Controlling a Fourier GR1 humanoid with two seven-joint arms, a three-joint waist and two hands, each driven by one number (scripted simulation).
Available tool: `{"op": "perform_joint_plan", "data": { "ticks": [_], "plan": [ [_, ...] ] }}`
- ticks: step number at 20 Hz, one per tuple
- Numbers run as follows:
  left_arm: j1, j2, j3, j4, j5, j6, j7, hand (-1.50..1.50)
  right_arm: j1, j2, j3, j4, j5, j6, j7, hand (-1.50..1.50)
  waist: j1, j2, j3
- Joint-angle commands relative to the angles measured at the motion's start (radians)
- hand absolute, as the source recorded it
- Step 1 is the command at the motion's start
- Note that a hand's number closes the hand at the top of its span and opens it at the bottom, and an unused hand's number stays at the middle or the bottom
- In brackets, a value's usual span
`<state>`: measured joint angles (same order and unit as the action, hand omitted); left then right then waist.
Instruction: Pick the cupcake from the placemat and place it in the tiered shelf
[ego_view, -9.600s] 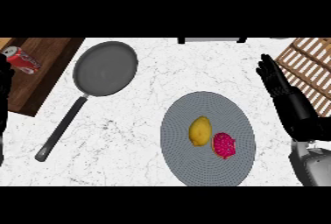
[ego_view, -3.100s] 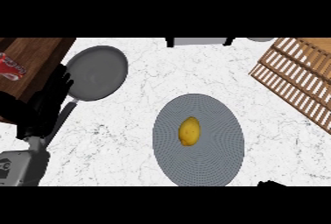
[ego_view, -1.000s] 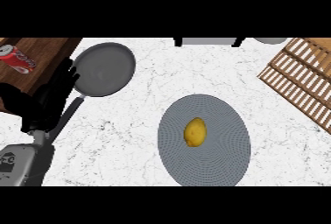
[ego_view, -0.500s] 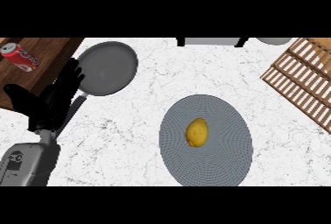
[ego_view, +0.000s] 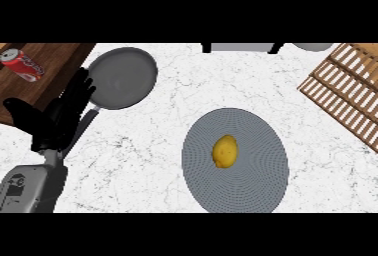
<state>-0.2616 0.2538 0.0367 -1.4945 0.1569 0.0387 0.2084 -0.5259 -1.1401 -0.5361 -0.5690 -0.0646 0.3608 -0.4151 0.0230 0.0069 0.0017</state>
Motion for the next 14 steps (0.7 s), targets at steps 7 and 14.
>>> {"op": "perform_joint_plan", "data": {
  "ticks": [7,14],
  "plan": [
    [0.002,-0.026,-0.011,-0.011,-0.013,0.012,-0.001,0.0,0.013,-0.215,-0.038,0.281,-0.012,0.328,-0.051,-1.5,0.004,0.004,0.005],
    [0.011,0.008,0.02,-0.016,0.011,-0.014,0.01,0.0,0.059,-0.262,-0.088,0.32,-0.069,0.501,-0.104,-1.5,-0.016,0.002,0.008]
  ]
}}
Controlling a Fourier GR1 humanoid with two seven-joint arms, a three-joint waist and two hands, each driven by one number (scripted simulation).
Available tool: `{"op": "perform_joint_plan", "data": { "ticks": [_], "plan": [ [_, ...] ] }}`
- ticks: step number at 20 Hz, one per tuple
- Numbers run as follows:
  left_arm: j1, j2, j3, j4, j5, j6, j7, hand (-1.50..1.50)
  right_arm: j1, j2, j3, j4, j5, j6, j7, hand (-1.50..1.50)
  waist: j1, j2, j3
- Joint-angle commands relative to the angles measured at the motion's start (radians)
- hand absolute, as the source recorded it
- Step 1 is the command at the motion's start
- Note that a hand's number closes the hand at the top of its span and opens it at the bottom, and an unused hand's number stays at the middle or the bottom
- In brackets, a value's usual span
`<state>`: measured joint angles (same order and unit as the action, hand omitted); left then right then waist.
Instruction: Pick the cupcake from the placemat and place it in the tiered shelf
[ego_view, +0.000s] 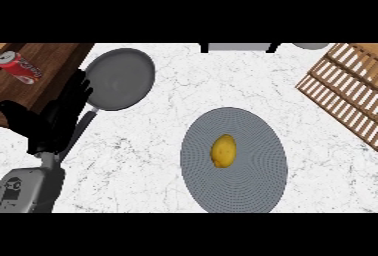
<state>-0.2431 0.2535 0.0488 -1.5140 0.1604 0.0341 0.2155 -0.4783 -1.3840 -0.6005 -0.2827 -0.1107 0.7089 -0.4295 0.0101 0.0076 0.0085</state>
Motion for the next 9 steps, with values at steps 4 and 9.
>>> {"op": "perform_joint_plan", "data": {
  "ticks": [4,9],
  "plan": [
    [0.044,0.013,0.02,-0.013,0.01,-0.012,-0.015,0.0,0.087,-0.024,-0.014,-0.026,-0.012,0.189,-0.186,-1.5,-0.022,-0.008,0.004],
    [0.0,0.023,0.04,0.003,0.013,0.005,0.02,0.0,0.152,-0.001,-0.008,-0.089,-0.007,0.175,-0.281,-1.5,-0.05,-0.008,0.005]
  ]
}}
